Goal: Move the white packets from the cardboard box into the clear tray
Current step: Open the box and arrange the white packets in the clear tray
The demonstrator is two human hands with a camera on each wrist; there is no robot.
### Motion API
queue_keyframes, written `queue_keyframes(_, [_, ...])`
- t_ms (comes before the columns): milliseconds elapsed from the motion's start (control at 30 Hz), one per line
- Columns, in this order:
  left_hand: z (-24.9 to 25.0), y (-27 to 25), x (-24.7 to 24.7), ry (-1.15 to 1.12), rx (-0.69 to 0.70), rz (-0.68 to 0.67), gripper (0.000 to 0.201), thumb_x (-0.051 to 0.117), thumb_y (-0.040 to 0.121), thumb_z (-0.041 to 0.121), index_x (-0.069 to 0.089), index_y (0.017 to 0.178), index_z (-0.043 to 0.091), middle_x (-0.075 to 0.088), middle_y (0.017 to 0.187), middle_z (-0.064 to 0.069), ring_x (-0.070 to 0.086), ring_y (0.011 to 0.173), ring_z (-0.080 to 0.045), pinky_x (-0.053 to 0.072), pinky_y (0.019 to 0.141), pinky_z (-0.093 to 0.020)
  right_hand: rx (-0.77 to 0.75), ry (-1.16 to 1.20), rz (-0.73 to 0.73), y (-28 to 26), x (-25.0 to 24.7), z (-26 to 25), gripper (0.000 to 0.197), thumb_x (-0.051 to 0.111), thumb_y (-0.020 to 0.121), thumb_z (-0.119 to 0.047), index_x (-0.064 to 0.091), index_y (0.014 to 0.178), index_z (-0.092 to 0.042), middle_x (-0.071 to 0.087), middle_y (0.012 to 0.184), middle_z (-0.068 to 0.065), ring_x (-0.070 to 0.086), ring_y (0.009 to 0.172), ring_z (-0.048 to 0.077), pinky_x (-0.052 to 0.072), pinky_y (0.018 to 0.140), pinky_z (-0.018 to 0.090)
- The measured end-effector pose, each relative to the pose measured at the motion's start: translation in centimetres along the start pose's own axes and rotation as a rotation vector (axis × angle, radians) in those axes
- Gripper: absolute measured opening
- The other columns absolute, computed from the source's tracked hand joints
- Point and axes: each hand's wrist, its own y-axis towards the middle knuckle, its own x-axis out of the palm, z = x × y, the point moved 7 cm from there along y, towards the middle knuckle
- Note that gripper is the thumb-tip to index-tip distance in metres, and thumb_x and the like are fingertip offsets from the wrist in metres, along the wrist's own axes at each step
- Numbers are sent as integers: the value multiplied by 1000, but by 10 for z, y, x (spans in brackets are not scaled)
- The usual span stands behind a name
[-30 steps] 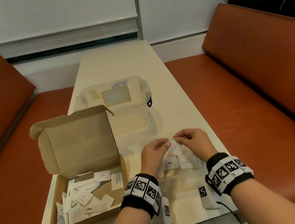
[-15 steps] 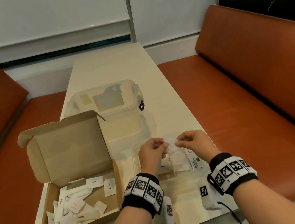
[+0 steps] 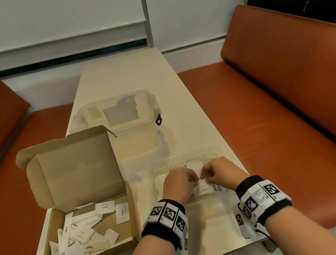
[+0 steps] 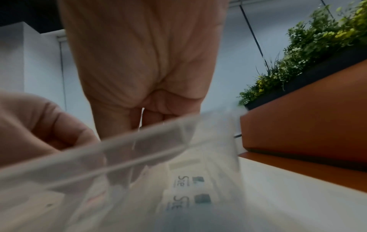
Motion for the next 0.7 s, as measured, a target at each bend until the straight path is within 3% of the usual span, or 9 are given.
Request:
queue_keyframes(167, [5,2,3,120,70,-9,19,60,87,14,73,98,22,70,99,3,62,95,-15,44,79,-22,-12,-103,137,-6,2,1,20,56,85,-11,70,95,-21,70,95,-6,62,90,12,38,70,18])
queue_keyframes(367, [4,4,6,182,71,9,20,57,89,16,72,100,23,70,101,2,60,99,-16,44,80,-25,-48,-104,179,-3,7,2,18,56,87,-15,68,98,-20,69,94,-3,60,91,15,40,72,22])
queue_keyframes(533, [3,5,7,188,52,18,20,57,88,16,73,99,24,69,103,3,59,100,-16,41,77,-24,-70,-84,196,-3,12,6,14,56,88,-17,66,98,-20,68,94,-3,59,88,15,36,68,20])
queue_keyframes(700, [2,5,8,177,28,9,18,59,87,16,72,98,24,69,102,3,60,100,-16,45,81,-27,-80,-37,175,-1,14,8,15,57,88,-14,67,98,-17,68,93,0,61,88,17,40,71,20])
